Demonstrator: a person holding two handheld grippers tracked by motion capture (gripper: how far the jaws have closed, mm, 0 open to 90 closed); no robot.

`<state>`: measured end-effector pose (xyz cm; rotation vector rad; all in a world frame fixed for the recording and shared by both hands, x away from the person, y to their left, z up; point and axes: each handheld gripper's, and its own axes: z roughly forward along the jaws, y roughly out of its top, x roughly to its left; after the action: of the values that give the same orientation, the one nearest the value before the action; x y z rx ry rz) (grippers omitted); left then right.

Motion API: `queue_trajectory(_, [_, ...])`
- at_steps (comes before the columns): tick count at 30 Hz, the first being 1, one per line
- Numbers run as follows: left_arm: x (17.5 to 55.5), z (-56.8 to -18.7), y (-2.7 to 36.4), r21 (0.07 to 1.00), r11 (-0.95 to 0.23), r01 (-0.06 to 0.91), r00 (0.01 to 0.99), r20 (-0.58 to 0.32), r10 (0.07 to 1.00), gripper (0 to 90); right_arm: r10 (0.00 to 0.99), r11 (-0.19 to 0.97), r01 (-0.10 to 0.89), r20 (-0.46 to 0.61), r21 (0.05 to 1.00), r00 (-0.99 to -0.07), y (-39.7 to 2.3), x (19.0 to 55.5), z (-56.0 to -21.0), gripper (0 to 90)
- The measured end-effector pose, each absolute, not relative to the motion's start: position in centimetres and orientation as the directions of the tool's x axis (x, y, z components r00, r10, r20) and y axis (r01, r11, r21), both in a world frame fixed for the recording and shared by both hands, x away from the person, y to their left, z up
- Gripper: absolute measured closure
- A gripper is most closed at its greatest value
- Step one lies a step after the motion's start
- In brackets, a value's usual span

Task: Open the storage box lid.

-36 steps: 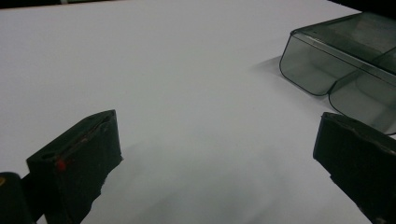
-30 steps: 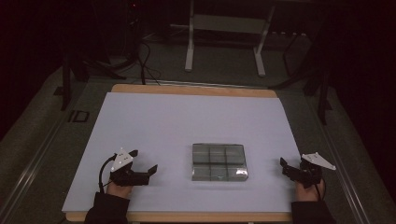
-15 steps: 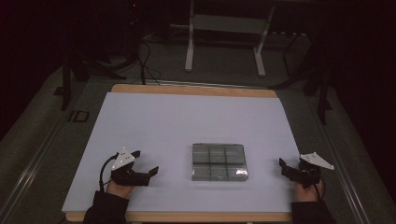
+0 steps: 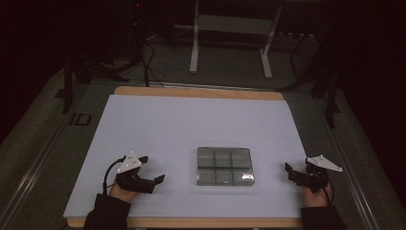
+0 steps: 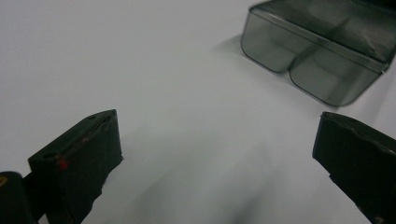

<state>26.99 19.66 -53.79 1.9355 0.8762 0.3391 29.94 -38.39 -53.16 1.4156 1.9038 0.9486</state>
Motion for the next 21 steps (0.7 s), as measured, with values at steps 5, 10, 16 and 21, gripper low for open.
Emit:
queue_trajectory(5, [27.1,-53.7,19.0,0.837,-0.332,0.436,0.731,-0.114,0.673,2.7,0.942,0.264,0.572,-0.081,0.777,-0.325,-37.7,30.2,-53.3,14.1])
queue_trajectory(10, [27.2,-53.3,18.4,0.85,-0.327,0.414,0.751,-0.115,0.65,6.8,0.904,0.31,0.563,-0.054,0.766,-0.423,-36.7,30.1,-53.3,14.2])
queue_trajectory(16, [27.2,-52.6,16.8,0.852,-0.346,0.393,0.776,-0.106,0.622,11.8,0.858,0.349,0.544,-0.027,0.763,-0.513,-35.5,30.0,-53.3,14.3])
queue_trajectory(21, [27.5,-52.4,15.5,0.849,-0.356,0.39,0.792,-0.112,0.6,14.9,0.804,0.383,0.52,0.001,0.763,-0.594,-34.1,30.0,-53.3,14.3])
